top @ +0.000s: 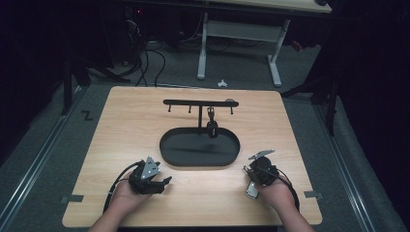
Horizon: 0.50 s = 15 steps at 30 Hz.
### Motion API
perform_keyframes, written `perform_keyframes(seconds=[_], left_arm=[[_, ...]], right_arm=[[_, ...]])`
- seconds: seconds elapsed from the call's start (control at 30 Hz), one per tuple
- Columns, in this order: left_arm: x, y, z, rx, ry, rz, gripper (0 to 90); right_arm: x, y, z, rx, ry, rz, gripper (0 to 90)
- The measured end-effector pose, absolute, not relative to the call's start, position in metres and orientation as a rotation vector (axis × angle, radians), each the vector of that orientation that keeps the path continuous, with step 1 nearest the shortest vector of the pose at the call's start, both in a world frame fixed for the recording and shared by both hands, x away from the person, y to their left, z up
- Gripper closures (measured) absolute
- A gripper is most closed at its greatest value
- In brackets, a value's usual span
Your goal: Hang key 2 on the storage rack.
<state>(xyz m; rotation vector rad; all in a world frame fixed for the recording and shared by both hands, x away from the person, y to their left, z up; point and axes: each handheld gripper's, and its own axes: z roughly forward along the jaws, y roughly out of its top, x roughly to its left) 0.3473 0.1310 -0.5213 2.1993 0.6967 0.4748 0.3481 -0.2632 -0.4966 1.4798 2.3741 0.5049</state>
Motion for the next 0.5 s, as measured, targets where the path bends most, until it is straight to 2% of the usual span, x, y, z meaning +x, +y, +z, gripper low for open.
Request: perform_keyframes(seconds=[0.5], left_arm=[[0.3476, 0.1308, -0.5214, 2.205, 0.693, 0.47, 31.2]], right_arm=[[0.3585, -0.2665, -0.4936, 1.504, 2.466, 0.493, 84.0]])
